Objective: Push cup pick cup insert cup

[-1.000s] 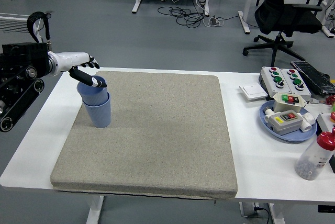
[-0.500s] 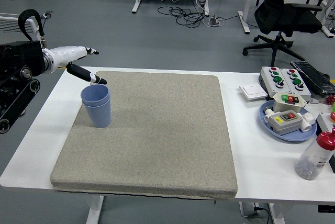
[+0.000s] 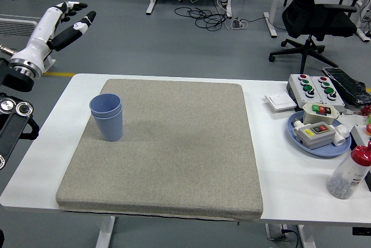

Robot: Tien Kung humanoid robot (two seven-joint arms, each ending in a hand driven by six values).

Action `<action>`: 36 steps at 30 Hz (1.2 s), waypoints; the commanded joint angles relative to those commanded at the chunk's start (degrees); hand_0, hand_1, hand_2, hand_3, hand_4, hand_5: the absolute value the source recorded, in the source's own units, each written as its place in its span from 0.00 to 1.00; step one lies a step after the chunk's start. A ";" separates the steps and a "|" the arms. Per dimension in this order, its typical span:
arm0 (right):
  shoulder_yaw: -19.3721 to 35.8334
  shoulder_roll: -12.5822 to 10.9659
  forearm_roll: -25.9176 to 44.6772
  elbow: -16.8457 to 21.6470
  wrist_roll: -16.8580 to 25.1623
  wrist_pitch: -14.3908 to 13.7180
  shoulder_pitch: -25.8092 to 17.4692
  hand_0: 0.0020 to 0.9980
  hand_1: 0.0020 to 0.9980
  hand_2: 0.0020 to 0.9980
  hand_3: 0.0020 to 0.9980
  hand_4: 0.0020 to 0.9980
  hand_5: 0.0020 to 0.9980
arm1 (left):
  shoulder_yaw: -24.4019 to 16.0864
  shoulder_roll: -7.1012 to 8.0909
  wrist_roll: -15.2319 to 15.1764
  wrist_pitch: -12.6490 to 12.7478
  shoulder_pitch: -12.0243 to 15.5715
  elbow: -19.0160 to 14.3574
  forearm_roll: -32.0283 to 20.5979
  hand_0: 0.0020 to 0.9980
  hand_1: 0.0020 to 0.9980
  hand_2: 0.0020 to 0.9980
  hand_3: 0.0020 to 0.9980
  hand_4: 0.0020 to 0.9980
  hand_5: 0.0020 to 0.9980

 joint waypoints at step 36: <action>3.02 0.57 -3.15 0.00 0.14 -0.02 -1.28 0.73 0.66 0.67 0.59 0.11 0.56 | -10.66 -16.96 -12.04 -2.92 32.02 -11.78 -34.57 0.93 0.94 0.95 0.88 0.60 1.00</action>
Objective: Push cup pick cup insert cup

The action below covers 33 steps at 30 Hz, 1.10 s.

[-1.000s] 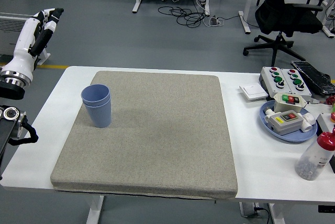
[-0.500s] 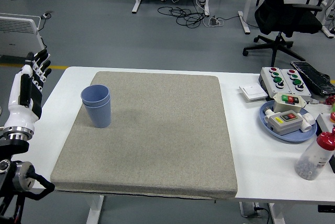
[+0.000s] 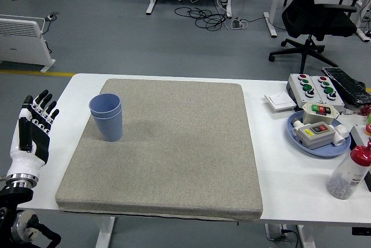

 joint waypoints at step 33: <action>-0.61 -0.27 0.11 0.00 -0.18 0.06 -0.46 0.73 0.66 0.67 0.58 0.10 0.56 | 0.30 -0.38 0.44 -0.21 0.28 2.15 1.50 0.93 0.94 0.97 0.93 0.60 1.00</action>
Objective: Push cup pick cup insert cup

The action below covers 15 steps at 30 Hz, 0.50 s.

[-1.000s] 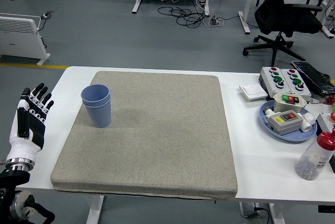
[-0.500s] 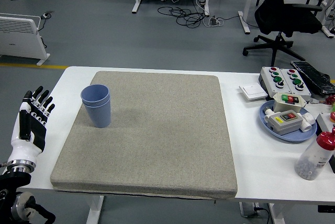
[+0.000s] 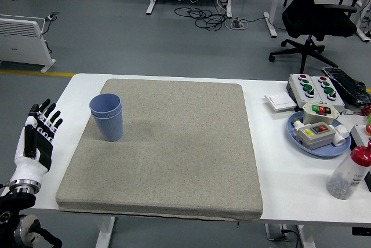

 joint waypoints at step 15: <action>0.13 0.03 0.49 0.00 0.14 0.07 0.43 0.73 0.66 0.67 0.58 0.10 0.55 | 0.08 -0.21 -0.27 -0.01 -0.37 0.40 0.32 0.94 0.94 0.98 0.94 0.60 1.00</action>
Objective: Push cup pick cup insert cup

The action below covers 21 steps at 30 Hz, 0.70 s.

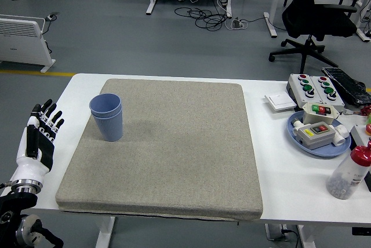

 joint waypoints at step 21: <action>0.52 -0.14 0.19 0.00 0.04 0.04 0.77 0.73 0.66 0.67 0.58 0.10 0.55 | -0.09 -0.16 0.36 -0.48 -1.17 0.38 0.28 0.94 0.94 0.99 0.94 0.60 1.00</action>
